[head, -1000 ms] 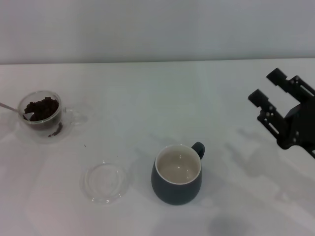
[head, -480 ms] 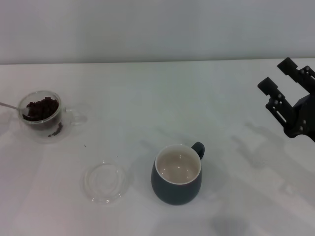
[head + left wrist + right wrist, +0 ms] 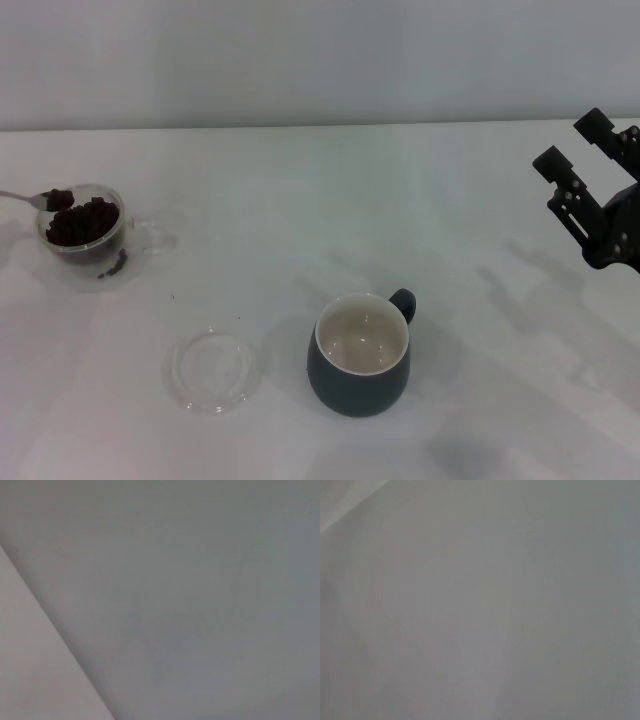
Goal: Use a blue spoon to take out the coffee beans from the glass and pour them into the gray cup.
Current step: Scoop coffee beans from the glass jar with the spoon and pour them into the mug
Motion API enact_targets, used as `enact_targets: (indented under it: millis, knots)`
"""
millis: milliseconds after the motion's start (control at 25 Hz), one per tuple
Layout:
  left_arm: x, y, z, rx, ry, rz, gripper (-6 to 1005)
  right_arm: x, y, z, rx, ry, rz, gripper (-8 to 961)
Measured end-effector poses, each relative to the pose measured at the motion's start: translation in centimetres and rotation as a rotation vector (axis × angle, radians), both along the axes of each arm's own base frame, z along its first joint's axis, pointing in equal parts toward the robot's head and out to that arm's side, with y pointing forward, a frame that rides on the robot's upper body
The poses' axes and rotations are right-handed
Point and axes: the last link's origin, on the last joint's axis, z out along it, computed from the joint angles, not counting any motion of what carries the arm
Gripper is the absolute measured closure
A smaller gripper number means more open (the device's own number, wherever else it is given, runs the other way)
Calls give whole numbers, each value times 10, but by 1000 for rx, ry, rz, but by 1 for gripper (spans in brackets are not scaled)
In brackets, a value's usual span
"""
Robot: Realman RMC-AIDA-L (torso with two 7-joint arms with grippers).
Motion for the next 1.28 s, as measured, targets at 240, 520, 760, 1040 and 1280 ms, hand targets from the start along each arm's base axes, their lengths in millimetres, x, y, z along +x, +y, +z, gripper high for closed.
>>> enact_targets:
  millis: [240, 520, 760, 1040, 1280]
  knots:
    - [11, -3, -3, -11, -32, -67, 868, 1, 7, 1, 13, -5, -27, 404]
    - [26, -1, -17, -65, -42, -138, 867, 1, 13, 4, 33, 5, -42, 404]
    - [51, 8, -37, -153, -33, -231, 867, 4, 17, 10, 57, 29, -69, 404]
    - [89, 20, -61, -239, -40, -356, 868, 10, 23, 15, 67, 73, -133, 404]
    - [120, 28, -82, -324, -27, -456, 868, 13, 30, 19, 72, 103, -171, 405]
